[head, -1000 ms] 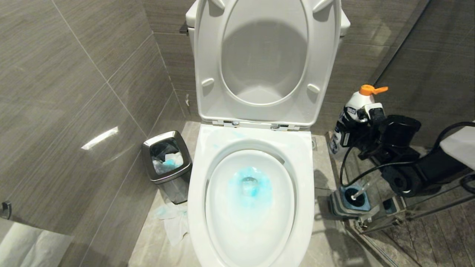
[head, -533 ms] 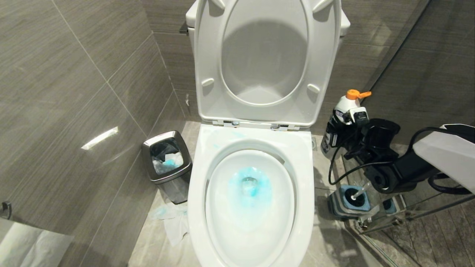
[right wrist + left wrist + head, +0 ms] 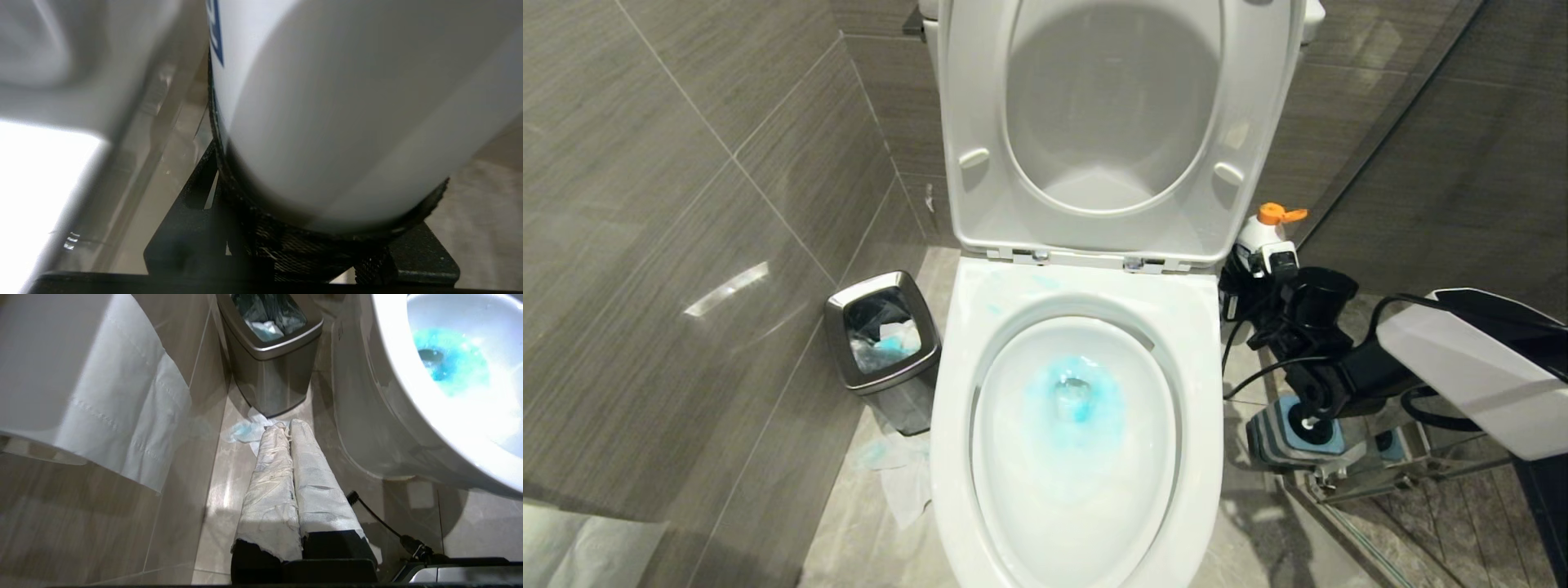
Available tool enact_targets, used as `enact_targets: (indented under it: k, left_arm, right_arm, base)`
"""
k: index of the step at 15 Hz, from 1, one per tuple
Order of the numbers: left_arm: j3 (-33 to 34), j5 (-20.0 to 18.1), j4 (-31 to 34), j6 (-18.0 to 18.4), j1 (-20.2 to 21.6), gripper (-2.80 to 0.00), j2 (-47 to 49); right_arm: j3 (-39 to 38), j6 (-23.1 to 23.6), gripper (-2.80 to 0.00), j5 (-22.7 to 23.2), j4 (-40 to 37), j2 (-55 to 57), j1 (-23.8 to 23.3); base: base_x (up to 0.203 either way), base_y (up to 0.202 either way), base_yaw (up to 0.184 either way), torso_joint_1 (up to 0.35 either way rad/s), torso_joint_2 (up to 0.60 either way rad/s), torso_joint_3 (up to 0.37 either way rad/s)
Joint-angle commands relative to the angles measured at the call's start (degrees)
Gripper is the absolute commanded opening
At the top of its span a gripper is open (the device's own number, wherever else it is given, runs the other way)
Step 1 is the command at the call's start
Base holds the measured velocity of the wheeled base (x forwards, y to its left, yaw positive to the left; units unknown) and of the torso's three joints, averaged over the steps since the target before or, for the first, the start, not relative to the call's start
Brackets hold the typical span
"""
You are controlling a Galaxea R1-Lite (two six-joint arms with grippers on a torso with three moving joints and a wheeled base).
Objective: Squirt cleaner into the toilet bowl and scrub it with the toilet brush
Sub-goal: Place the cleaning agent on the floor
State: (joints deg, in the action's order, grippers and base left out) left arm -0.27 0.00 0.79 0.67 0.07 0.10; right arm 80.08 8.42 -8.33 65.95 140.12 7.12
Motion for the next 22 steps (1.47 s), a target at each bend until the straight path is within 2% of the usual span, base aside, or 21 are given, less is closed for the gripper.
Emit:
enact_targets:
  k: [1,11,18,22]
  left_arm:
    - [0.0,0.0,0.09,0.12,0.01,-2.8,0.08]
    - [-0.08,0.0,0.13,0.3,0.01,-2.8,0.08]
    - [0.0,0.0,0.09,0.21,0.01,-2.8,0.08]
    - [0.0,-0.09,0.03,-0.05,0.01,-2.8,0.08]
  right_arm:
    - [4.03,0.05,-2.8,-0.1,0.27,4.51,0.0]
    - [18.72,1.61,-2.8,0.58,-2.64,10.41,1.32]
    - [32.27,1.68,-2.8,-0.09,-9.75,14.42,2.25]
    - [33.21,1.77,-2.8,-0.02,-11.9,13.07,2.72]
  base:
    - [0.0,0.0,0.0,0.007,0.01,-0.193]
    - [0.0,0.0,0.0,0.005,0.0,-0.198]
    - [0.0,0.0,0.0,0.002,0.0,-0.179]
    - [0.0,0.0,0.0,0.0,0.0,-0.023]
